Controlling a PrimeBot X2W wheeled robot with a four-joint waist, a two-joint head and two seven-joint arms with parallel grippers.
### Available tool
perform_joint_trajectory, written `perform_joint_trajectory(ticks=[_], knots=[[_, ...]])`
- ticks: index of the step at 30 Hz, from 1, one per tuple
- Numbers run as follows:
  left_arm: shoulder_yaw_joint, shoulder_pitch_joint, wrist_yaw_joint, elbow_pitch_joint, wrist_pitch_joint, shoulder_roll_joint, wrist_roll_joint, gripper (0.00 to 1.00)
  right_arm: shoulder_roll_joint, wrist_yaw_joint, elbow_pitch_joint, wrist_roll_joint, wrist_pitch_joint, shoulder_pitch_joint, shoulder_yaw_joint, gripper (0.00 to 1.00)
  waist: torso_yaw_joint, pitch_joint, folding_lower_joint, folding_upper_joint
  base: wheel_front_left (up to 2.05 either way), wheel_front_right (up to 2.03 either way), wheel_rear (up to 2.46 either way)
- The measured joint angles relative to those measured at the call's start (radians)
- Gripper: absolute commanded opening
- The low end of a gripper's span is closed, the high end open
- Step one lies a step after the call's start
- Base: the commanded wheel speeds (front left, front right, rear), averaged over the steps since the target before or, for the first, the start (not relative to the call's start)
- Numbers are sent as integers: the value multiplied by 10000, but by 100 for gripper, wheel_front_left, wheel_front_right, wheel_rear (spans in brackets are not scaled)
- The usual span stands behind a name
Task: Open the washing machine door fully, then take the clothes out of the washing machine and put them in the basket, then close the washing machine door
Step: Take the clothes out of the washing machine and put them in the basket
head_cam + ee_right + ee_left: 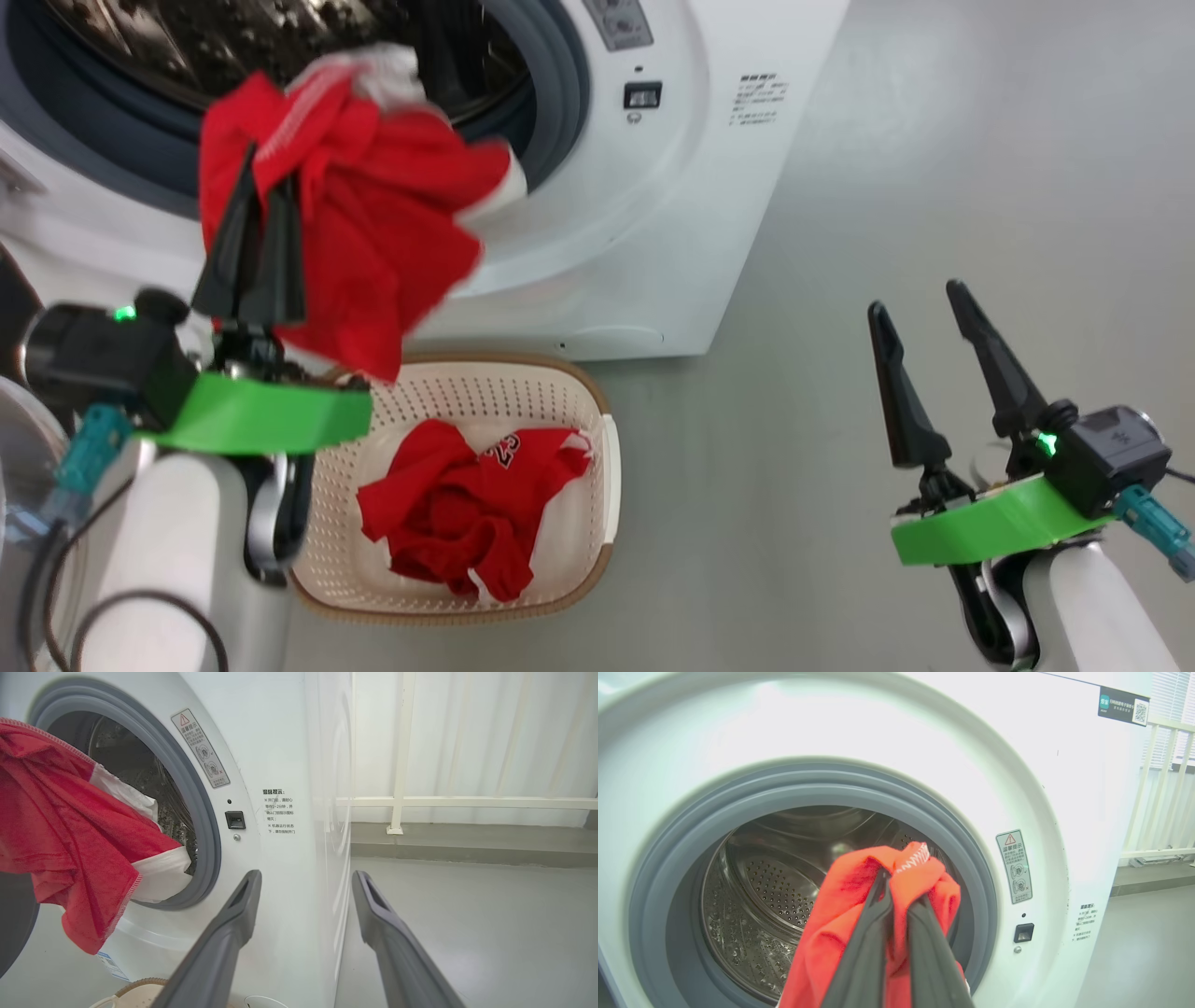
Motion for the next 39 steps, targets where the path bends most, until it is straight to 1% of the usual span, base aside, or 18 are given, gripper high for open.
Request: perform_joint_trajectory(ticks=[5, 8, 13, 18, 21, 22, 27, 32, 39], knots=[[33, 837, -77, -449, -2, -98, 134, 0, 2, 0, 90, 0, 0, 298, 19, 100, -32, -495, 0, 0, 0, 0, 0], [4, 1341, -79, -477, 0, -213, 136, 0, 0, 0, 92, 2, 0, 392, 38, 100, -55, -773, 0, 0, 0, 0, 0], [-125, 2087, -77, -159, 0, -303, 77, 0, 2, 0, 136, 75, 0, 659, 150, 100, -112, -1115, 0, -1, 0, 0, 0], [-531, 2417, -77, 345, 0, -316, 414, 0, 4, 0, 113, 75, 0, 658, 244, 100, -206, -1095, 0, 0, 0, 0, 0], [-564, 2416, -77, 951, 0, -320, 251, 0, 4, 0, 54, 75, 0, 651, 261, 100, -229, -942, 0, -1, 0, 0, 0], [-564, 2416, -77, 951, 0, -320, 251, 0, 4, 0, 54, 75, 0, 651, 261, 100, -229, -942, 0, -1, 0, 0, 0], [-491, 2311, -88, 2282, 2, -343, -353, 0, 4, 0, 10, 90, 0, 621, 293, 100, -297, -604, 0, -1, 0, 0, 0], [-395, 1499, -123, 3515, 2, -372, -665, 0, 4, 0, 12, 90, 0, 589, 295, 100, -362, -186, 0, 0, 0, 0, 0], [-504, 569, -123, 5653, 2, -403, -984, 0, 2, 0, -79, 104, 0, 142, 301, 100, -495, 410, 0, 0, 0, 0, 0]])
